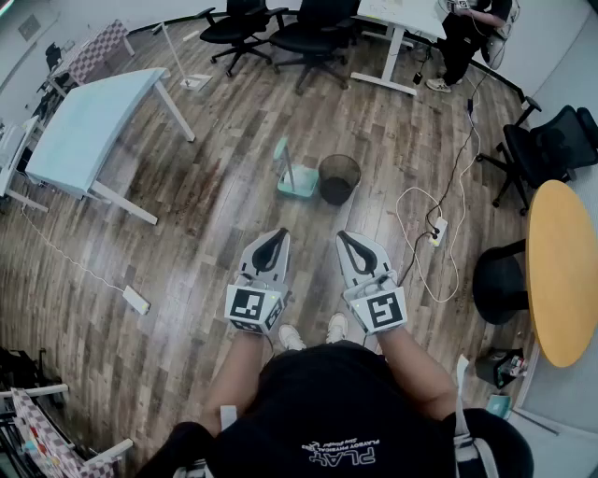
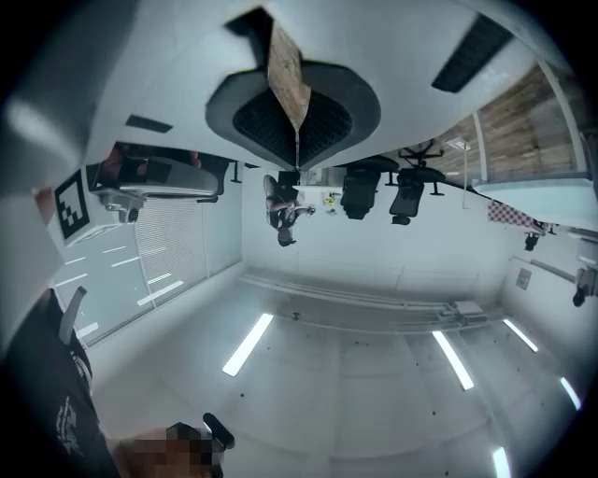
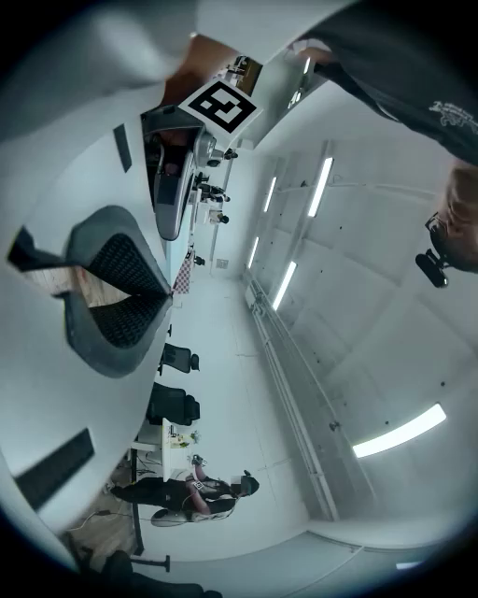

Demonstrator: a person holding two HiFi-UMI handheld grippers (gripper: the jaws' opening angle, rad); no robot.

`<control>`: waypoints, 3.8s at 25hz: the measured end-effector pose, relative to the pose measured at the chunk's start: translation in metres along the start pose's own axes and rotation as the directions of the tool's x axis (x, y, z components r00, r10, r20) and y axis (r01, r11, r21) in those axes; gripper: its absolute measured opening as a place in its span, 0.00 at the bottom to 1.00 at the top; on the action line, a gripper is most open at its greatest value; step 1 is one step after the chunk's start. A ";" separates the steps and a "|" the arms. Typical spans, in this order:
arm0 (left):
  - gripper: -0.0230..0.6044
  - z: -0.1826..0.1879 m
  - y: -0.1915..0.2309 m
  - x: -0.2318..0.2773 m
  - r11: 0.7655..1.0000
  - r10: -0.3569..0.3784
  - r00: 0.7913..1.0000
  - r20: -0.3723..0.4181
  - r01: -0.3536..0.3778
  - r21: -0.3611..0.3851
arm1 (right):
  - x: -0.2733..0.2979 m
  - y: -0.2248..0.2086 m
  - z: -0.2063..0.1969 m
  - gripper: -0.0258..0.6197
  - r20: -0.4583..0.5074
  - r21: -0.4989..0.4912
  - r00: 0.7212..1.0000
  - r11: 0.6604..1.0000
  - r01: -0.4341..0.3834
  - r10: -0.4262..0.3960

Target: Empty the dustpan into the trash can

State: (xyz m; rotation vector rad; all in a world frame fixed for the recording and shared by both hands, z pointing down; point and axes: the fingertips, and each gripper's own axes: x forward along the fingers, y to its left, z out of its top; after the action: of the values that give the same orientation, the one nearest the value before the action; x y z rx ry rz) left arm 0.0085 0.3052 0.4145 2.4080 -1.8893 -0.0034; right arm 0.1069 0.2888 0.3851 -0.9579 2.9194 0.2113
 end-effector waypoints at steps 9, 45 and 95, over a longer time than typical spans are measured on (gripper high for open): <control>0.08 0.002 -0.004 0.009 1.000 0.026 1.000 -0.008 -0.026 0.012 | -0.001 -0.020 0.002 0.08 0.010 0.006 0.999 1.000 0.031 -0.031; 0.08 -0.005 0.090 0.112 0.999 -0.034 0.998 -0.062 0.034 0.007 | 0.128 -0.062 -0.025 0.08 0.032 0.003 0.999 1.000 0.006 -0.006; 0.08 -0.034 0.176 0.376 0.999 0.000 0.975 -0.222 0.009 0.039 | 0.289 -0.307 -0.114 0.08 -0.042 0.075 0.998 0.996 0.048 -0.045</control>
State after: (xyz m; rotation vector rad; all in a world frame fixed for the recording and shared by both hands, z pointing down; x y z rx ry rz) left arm -0.0699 -0.0991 0.4783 2.3246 -1.7995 0.2942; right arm 0.0552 -0.1419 0.4349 -1.0297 2.9139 0.0792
